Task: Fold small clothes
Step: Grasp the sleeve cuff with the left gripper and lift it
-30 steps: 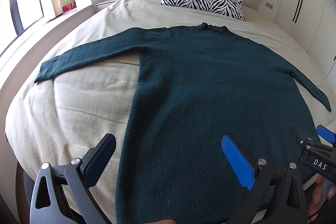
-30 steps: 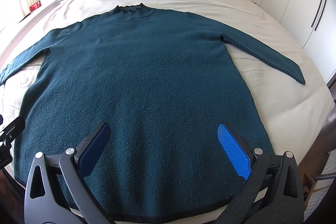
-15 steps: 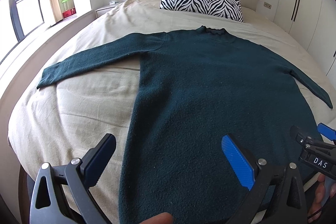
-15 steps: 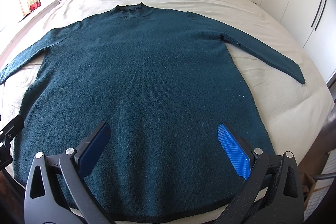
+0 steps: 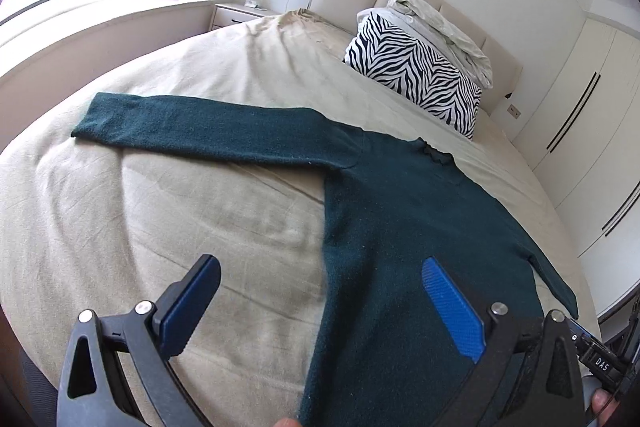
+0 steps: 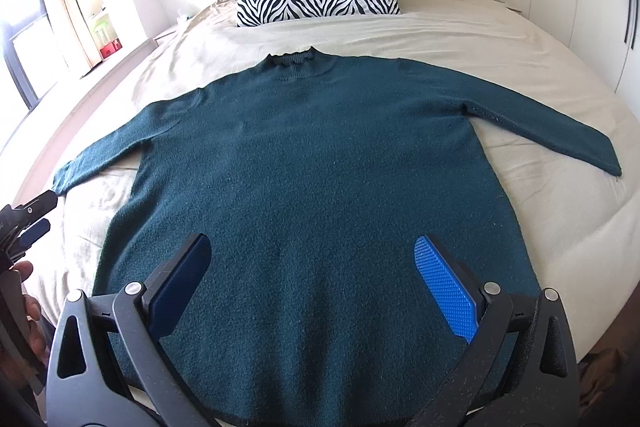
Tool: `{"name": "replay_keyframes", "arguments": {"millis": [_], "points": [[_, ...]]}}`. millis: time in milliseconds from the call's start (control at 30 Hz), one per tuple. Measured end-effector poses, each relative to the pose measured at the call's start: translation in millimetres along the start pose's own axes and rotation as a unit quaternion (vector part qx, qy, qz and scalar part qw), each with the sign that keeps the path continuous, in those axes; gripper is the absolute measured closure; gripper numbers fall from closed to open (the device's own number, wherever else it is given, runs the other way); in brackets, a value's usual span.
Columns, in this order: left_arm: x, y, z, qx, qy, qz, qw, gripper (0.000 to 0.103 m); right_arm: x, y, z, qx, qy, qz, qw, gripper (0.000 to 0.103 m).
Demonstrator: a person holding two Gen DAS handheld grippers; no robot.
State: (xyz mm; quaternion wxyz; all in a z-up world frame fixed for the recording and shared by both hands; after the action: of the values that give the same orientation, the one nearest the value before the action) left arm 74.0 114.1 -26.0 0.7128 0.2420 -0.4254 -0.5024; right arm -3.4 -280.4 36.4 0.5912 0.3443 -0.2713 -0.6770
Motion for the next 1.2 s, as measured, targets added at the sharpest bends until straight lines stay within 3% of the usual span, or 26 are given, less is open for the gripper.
{"name": "replay_keyframes", "arguments": {"millis": [67,133,233,300,333,367,400,467,567,633,867,933,1000,1033,1100,1200], "points": [[-18,2,-6,-0.03,0.021,0.008,0.9993,0.0,-4,12,1,0.01,0.0,0.004,1.0,0.0],[-44,8,-9,-0.042,0.027,0.058,0.9971,0.0,-9,22,3,0.02,0.003,0.009,1.0,0.0],[-95,40,2,0.039,0.045,0.119,0.9911,0.0,-18,33,5,0.03,0.014,0.016,0.999,0.001],[-131,58,-2,0.057,0.051,0.166,0.9831,0.0,-24,37,6,0.032,0.025,0.016,0.999,0.007],[-147,63,-7,0.06,0.043,0.196,0.9778,0.001,-26,38,5,0.029,0.032,0.012,0.999,0.011],[-164,67,-14,0.062,0.036,0.228,0.971,0.004,-28,39,2,0.023,0.041,0.005,0.999,0.024],[-180,70,-22,0.062,0.032,0.257,0.9639,0.013,-30,38,-1,0.014,0.05,-0.005,0.999,0.034],[-208,71,-41,0.058,0.028,0.312,0.9481,0.019,-34,38,-9,-0.001,0.062,-0.024,0.998,0.036],[-240,64,-66,0.058,0.035,0.396,0.9158,0.019,-38,36,-17,-0.012,0.075,-0.038,0.996,0.036],[-252,64,-79,0.062,0.044,0.415,0.9064,0.019,-39,36,-22,-0.015,0.078,-0.042,0.996,0.036],[-261,84,-118,0.076,0.056,0.418,0.9038,0.018,-31,29,-45,-0.036,0.085,-0.079,0.993,0.036],[-268,85,-128,0.074,0.061,0.425,0.9001,0.042,-29,25,-50,-0.04,0.086,-0.084,0.992,0.036],[-276,83,-139,0.061,0.062,0.438,0.8947,0.088,-25,21,-54,-0.042,0.085,-0.086,0.992,0.036],[-277,83,-141,0.058,0.066,0.437,0.8952,0.094,-22,20,-55,-0.043,0.085,-0.089,0.991,0.036],[-269,91,-138,0.068,0.078,0.408,0.9069,0.096,-15,18,-58,-0.041,0.083,-0.098,0.991,0.036],[-221,117,-137,0.081,0.074,0.314,0.9432,0.096,0,18,-61,-0.036,0.076,-0.115,0.99,0.036]]}}
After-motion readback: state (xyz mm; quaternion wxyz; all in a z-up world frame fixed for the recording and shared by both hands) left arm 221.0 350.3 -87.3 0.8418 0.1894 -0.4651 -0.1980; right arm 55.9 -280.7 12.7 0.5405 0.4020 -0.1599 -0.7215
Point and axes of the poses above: each gripper's, at about its wrist camera, not at the fingertips, and z roughly against the way its jaws point, x to its right, y to its top, the point moved 7 cm from there along -z, roughly the way its jaws point, and after that the axes turned 10 degrees about x, right-handed, at the moved point
